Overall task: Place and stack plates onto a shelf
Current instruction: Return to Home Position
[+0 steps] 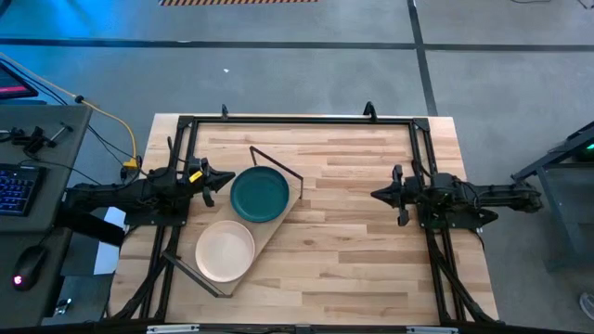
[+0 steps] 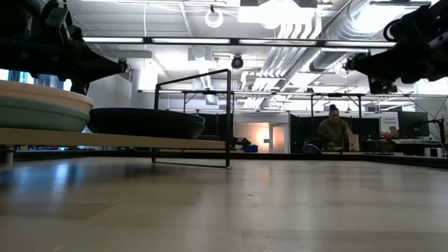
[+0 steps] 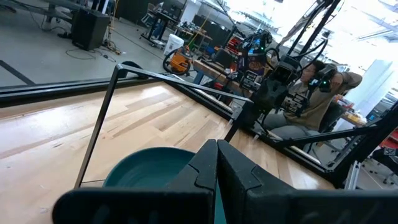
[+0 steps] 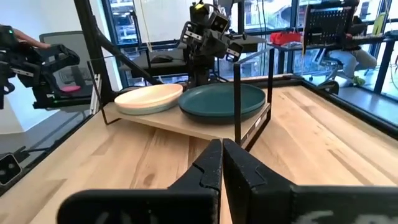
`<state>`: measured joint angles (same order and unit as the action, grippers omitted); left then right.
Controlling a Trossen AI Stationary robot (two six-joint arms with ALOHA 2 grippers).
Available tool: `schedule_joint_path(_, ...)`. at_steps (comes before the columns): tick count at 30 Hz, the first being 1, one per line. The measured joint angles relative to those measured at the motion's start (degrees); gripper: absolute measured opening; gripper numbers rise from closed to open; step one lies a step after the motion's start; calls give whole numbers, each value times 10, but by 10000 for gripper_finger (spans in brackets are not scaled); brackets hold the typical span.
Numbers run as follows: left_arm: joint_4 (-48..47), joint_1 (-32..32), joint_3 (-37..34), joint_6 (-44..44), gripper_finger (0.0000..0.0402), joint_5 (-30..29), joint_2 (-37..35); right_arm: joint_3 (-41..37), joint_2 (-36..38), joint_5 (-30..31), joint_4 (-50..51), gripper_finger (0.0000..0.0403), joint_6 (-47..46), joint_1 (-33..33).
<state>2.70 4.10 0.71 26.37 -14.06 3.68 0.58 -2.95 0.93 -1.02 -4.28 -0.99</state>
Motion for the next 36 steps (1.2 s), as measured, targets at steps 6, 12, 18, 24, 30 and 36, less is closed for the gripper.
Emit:
schedule_joint_path(6,1,0,0,0,0,0,-9,0,-4,0,0,0,-19,0)
schedule_joint_path(12,0,0,0,0,0,0,-21,0,-4,-1,0,0,-67,0)
schedule_joint_path(18,0,0,0,0,0,0,-35,0,-4,-1,0,0,-114,0)
schedule_joint_path(24,0,0,0,0,0,0,-35,0,4,-1,0,0,-124,-3)
schedule_joint_path(30,0,0,0,0,0,0,-35,0,29,-1,-4,0,-123,-3)
schedule_joint_path(36,0,0,0,0,0,0,-35,0,29,-1,0,0,-122,-3)
